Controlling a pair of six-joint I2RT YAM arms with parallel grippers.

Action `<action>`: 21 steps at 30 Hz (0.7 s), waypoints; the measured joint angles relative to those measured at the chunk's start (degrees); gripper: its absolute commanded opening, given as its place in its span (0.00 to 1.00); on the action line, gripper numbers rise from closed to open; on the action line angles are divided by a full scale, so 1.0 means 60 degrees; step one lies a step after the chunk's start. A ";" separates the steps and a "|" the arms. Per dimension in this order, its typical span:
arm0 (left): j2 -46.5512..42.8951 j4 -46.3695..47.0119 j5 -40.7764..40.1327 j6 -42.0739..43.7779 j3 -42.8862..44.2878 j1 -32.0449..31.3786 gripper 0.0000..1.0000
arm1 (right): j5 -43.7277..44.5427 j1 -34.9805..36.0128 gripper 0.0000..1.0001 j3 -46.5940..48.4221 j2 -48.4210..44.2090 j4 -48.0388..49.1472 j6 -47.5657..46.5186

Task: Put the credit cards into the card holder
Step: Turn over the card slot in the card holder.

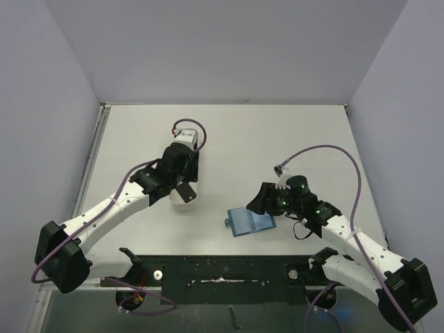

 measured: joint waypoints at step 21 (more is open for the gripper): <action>0.4328 -0.0069 0.2426 0.9220 0.3818 0.3144 0.51 | 0.0313 0.0000 0.57 0.0739 -0.0390 -0.1552 -0.0437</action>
